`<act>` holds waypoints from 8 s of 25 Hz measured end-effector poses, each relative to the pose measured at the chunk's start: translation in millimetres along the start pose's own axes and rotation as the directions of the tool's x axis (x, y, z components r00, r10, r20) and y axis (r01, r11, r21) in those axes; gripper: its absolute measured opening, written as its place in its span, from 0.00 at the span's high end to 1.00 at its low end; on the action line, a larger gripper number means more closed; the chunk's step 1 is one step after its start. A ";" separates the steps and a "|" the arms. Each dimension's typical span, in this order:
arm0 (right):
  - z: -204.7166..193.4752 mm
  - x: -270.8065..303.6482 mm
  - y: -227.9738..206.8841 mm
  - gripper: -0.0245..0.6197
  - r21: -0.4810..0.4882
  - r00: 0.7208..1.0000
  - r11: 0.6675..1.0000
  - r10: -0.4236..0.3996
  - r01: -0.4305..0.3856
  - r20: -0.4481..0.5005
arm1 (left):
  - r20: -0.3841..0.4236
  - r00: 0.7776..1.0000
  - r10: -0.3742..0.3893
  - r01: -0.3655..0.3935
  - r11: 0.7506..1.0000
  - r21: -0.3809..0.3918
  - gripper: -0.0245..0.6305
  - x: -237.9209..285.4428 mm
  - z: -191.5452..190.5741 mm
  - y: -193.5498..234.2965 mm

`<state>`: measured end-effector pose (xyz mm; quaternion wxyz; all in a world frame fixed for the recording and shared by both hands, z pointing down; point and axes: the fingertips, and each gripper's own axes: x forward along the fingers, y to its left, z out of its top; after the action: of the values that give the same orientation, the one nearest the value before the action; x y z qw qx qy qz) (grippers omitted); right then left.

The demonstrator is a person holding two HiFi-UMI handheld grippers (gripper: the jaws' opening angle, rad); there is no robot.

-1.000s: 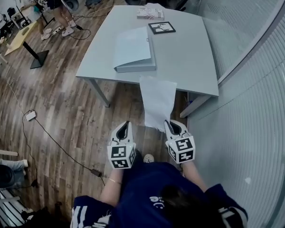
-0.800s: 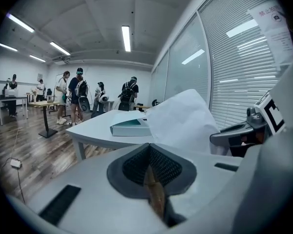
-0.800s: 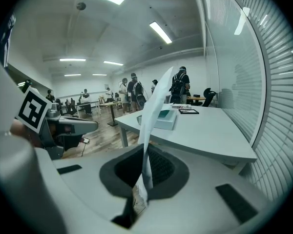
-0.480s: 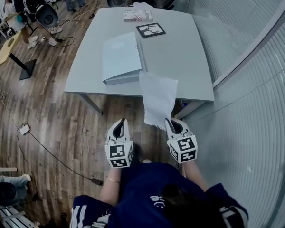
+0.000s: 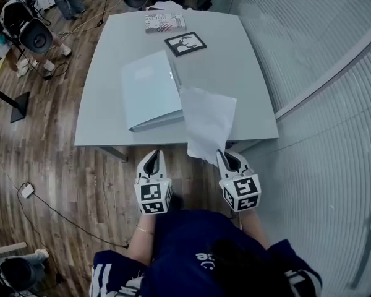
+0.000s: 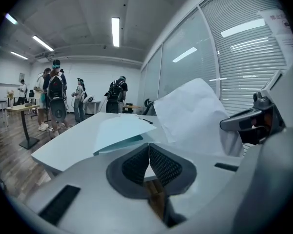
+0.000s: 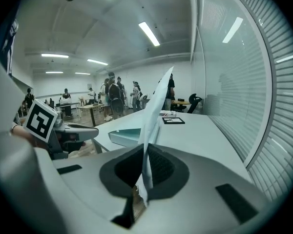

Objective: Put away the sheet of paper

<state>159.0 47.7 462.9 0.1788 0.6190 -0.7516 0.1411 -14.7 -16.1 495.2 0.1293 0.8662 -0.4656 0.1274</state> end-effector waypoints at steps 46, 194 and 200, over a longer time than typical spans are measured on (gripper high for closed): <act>121.3 163.9 -117.8 0.95 -0.012 0.988 0.991 0.137 -0.136 0.072 | -0.281 0.944 0.172 -0.047 0.914 0.402 0.60 164.9 -1.5 25.3; 64.1 404.0 26.7 0.45 0.183 0.711 0.901 0.424 -0.392 -0.562 | 0.082 0.894 0.440 -0.401 0.870 -0.287 0.93 91.2 111.5 189.5; 106.5 381.9 2.0 0.51 0.285 0.823 0.883 0.457 -0.374 -0.338 | 0.084 0.903 0.420 -0.386 0.883 -0.267 0.93 90.9 114.1 184.7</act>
<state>82.2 -334.2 536.9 0.2264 0.4129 -0.7981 0.3759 -109.8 -224.0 439.1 0.1728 0.7342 -0.6558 0.0324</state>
